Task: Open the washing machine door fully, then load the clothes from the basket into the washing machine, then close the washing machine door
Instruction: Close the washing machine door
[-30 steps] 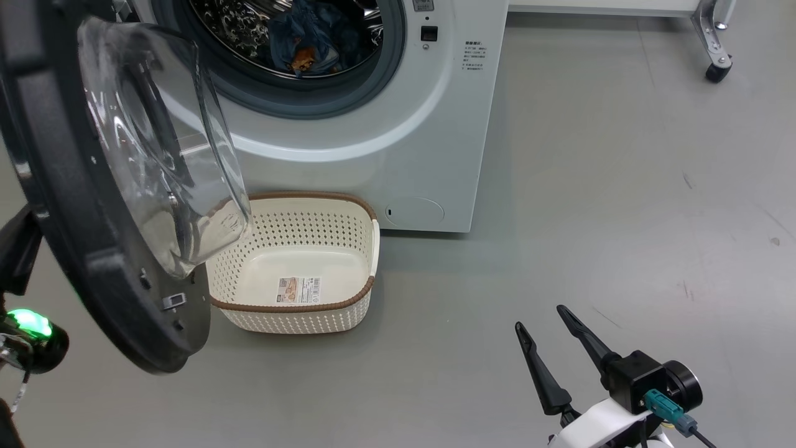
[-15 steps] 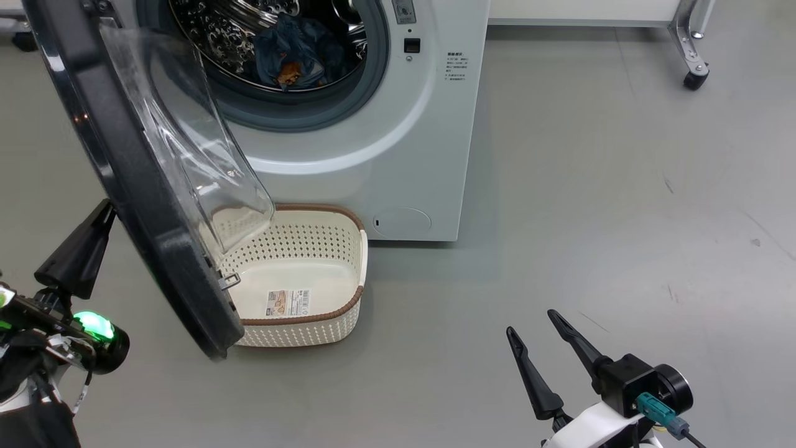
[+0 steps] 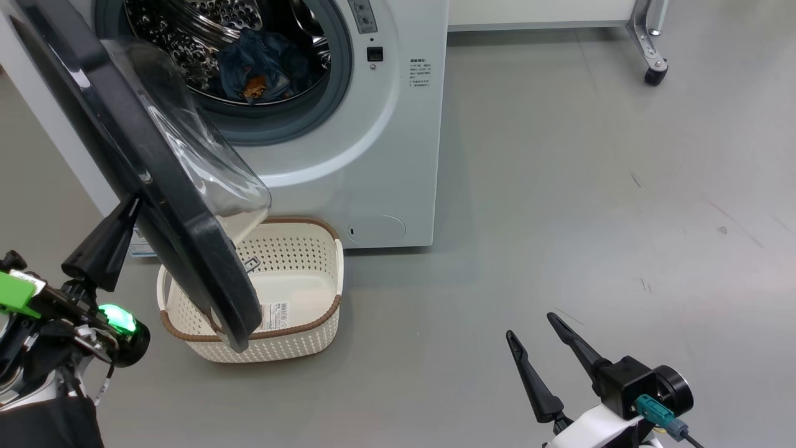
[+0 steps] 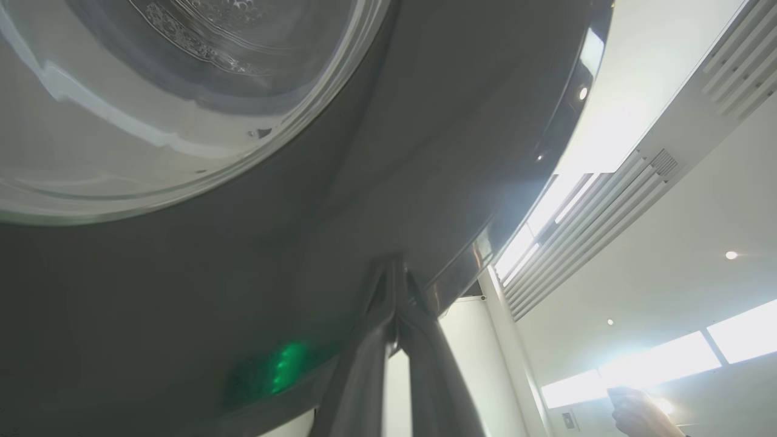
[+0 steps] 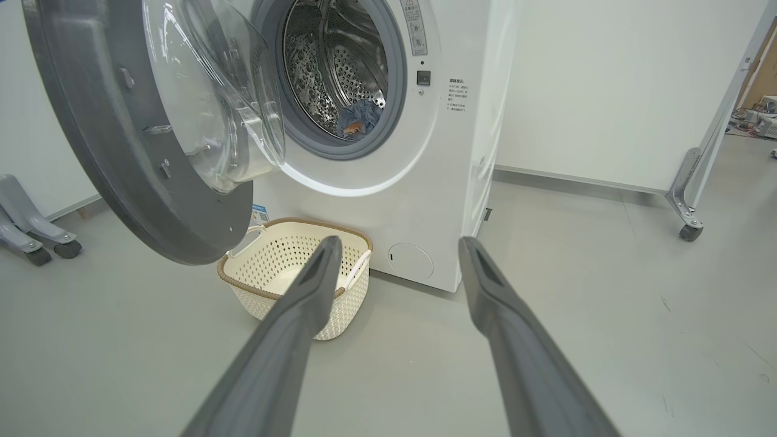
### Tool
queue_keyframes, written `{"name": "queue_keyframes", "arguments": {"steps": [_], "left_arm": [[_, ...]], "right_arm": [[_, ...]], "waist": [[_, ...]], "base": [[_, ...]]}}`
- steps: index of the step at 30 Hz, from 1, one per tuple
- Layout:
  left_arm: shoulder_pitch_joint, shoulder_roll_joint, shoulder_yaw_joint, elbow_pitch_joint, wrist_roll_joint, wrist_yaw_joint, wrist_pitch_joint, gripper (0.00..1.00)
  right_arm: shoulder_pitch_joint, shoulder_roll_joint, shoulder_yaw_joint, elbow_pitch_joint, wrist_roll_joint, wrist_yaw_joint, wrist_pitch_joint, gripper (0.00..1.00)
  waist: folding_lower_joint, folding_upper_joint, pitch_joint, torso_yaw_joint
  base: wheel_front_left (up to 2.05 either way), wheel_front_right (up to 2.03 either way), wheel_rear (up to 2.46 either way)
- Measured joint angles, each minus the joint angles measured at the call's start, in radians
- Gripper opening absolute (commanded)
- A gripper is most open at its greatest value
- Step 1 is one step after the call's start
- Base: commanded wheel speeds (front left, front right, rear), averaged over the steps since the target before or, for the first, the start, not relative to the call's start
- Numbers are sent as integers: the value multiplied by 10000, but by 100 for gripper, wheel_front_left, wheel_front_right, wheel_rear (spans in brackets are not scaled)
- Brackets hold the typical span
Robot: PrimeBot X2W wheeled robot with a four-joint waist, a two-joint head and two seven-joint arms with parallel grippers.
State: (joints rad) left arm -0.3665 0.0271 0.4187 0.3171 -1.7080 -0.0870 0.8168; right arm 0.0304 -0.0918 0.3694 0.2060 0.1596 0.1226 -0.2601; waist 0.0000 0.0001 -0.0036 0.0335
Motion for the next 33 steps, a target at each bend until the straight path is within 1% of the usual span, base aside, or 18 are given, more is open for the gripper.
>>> {"name": "queue_keyframes", "arguments": {"steps": [19, 25, 33], "left_arm": [[20, -36, -1099, 623, 12, -12, -1070, 0], [15, -36, -1452, 840, 4, -96, -1463, 0], [-75, -36, -1958, 1137, 4, -107, -1871, 0]], "right_arm": [[0, -50, 138, 4, 4, 0, 0, 100], [-2, -59, 151, 10, 6, 0, 0, 100], [-1, -92, 15, 4, 77, 0, 0, 100]], "waist": [[0, 0, 33, -562], [0, 0, 26, -733], [0, 0, 72, -824]], "base": [[0, 0, 0], [0, 0, 0], [0, 0, 0]]}}
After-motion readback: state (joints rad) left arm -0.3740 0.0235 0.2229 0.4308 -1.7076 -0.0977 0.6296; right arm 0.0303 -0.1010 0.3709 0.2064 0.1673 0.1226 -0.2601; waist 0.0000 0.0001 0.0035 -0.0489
